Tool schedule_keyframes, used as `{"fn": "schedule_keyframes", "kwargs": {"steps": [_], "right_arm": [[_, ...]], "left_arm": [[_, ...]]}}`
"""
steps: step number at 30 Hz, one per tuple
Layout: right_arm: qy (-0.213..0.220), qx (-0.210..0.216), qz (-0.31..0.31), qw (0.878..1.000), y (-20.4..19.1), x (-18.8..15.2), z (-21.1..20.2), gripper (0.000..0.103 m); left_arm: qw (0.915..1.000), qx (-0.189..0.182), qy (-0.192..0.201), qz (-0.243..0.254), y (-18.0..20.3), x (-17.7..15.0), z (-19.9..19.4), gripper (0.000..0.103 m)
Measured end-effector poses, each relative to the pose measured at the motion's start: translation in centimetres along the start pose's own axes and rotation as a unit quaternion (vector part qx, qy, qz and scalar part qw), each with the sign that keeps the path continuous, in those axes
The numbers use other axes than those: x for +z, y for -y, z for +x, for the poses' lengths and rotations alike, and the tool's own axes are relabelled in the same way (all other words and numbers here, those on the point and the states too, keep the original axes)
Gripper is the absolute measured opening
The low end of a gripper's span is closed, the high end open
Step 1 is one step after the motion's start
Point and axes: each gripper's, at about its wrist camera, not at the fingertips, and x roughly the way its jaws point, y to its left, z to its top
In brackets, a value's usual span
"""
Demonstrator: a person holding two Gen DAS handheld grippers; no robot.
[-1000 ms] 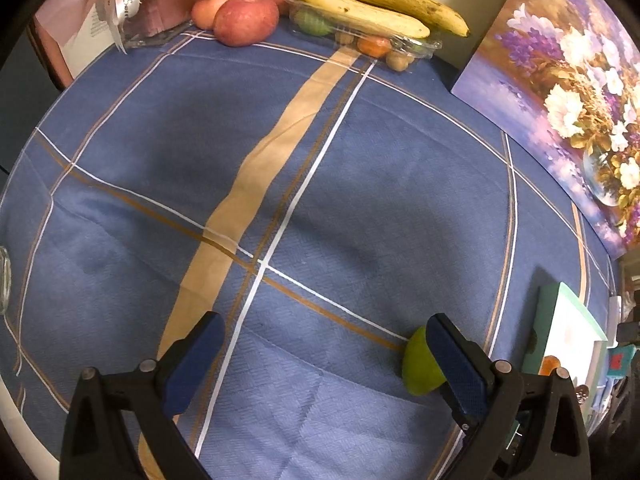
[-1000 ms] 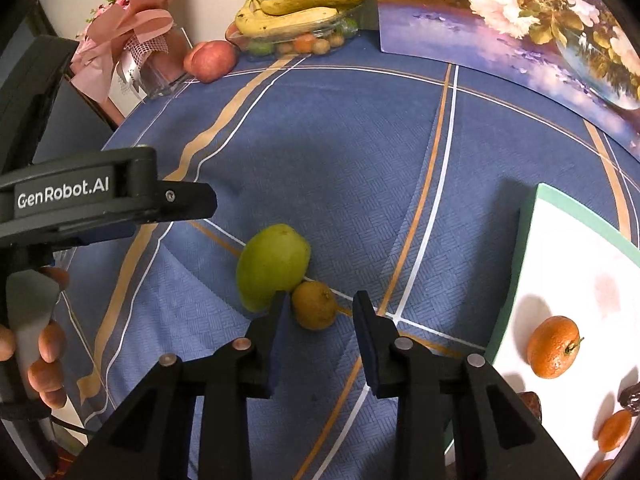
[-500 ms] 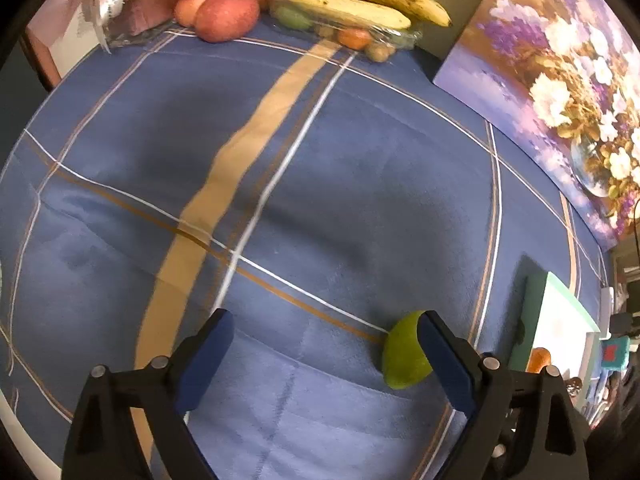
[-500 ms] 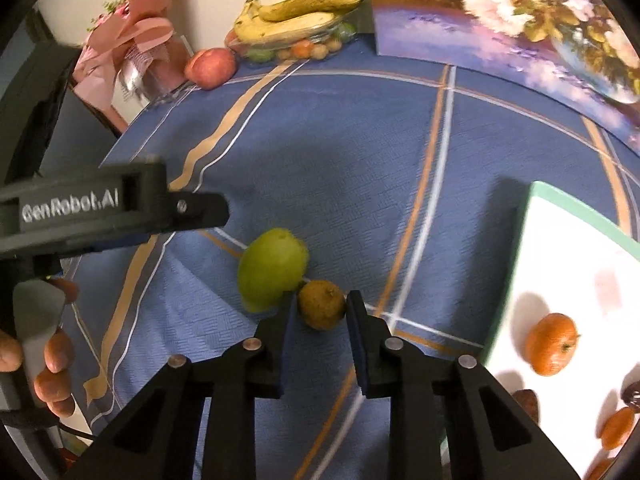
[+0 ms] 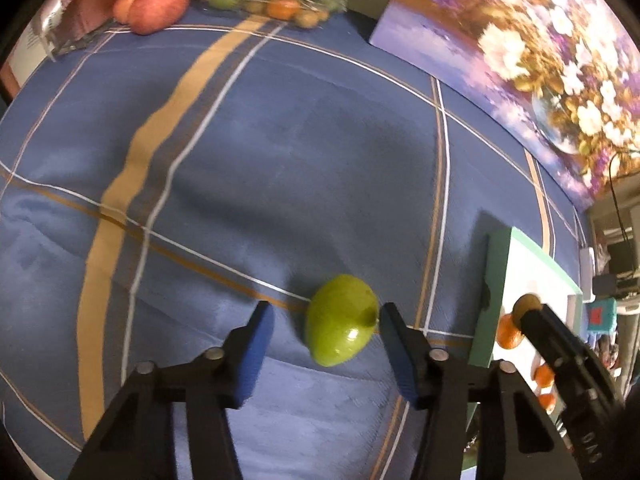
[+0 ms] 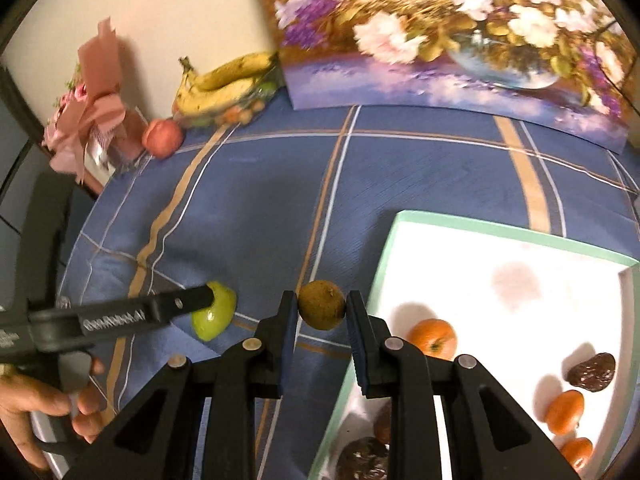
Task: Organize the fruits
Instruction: 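Carry the green mango and the small brown fruit over the white tray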
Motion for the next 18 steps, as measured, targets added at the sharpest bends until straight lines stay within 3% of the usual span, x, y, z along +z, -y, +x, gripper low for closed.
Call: {"fn": "schedule_keyframes", "kwargs": {"steps": [2,4,8,18], "right_arm": [[0.005,-0.001,0.005,1.000,0.4,0.1,-0.5,0.026],[0.007,0.000,0.008,1.000,0.6,0.3,-0.7,0.026],[0.014,0.002,0.010,1.000,0.7,0.4,-1.2,0.026],[0.030,-0.008,0.028,0.999,2.3,0.6,-2.9,0.026]], "left_arm": [[1.0000,0.001,-0.004,0.004,0.2,0.0,0.2,0.053],[1.0000,-0.004,-0.006,0.005,0.5,-0.2,0.4,0.041],[0.9999,0.000,0.002,0.016,1.3,-0.2,0.2,0.041],[0.9975,-0.031,0.043,0.047,4.8,-0.2,-2.9,0.041]]}}
